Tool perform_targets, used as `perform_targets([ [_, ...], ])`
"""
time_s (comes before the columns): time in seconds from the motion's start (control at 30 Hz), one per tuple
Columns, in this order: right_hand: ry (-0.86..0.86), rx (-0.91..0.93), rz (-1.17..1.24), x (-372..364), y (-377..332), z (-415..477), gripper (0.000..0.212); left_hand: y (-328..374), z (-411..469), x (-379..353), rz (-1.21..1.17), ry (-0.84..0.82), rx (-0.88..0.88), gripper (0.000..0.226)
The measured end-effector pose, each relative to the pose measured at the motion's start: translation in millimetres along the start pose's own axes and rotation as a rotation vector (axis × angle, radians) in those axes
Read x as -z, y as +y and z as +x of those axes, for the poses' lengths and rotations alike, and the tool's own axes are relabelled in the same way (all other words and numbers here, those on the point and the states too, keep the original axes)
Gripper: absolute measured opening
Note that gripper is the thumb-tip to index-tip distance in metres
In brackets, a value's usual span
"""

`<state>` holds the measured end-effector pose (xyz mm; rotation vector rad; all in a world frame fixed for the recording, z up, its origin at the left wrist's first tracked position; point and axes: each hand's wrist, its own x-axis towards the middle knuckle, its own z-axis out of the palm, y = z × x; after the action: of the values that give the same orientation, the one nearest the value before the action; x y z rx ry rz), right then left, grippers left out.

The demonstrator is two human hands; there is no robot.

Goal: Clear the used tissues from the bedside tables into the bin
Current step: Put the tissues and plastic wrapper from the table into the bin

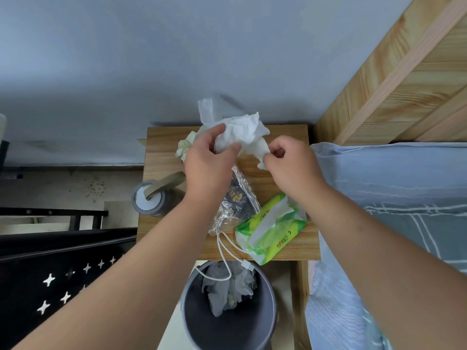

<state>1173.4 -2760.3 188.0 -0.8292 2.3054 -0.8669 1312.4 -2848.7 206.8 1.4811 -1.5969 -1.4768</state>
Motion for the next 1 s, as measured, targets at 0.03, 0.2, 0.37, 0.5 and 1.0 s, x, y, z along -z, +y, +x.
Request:
perform_targets([
  [0.03,0.010,0.003,0.033,6,-2,-6,0.005,4,-4,1,-0.019,-0.003,0.012,0.036],
  [0.2,0.099,0.026,0.131,35,-8,-49,0.013,19,-39,10,-0.122,-0.019,0.041,0.010],
  [0.37,0.160,0.067,0.243,56,-16,-98,0.006,27,-86,36,-0.216,-0.066,0.025,0.008],
  [0.5,0.148,0.101,0.338,66,-22,-141,0.010,25,-120,66,-0.338,-0.086,0.007,0.006],
  [1.0,0.048,-0.032,0.445,12,5,-295,0.007,-75,-232,145,-0.348,-0.095,0.185,0.004],
])
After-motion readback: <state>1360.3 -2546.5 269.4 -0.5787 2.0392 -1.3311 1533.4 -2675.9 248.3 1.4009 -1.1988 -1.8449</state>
